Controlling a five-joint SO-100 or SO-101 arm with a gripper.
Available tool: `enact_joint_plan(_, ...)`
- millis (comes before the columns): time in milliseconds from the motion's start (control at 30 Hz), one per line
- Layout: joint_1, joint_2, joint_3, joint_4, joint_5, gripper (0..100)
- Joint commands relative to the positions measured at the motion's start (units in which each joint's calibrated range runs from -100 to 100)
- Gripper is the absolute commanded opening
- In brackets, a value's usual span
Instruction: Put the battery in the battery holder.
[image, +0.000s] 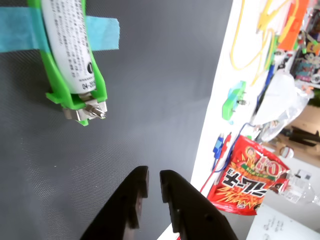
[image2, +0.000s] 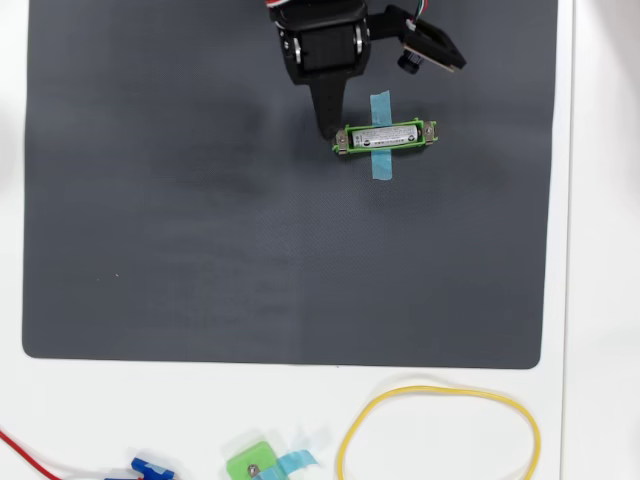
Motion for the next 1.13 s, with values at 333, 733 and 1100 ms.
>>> enact_joint_plan(333,13.46,-10.27,6.53,-0.85,-0.36,0)
enact_joint_plan(733,14.29,-10.18,6.53,0.11,-0.15,0)
enact_joint_plan(1100,14.29,-10.18,6.53,0.20,-0.05,0)
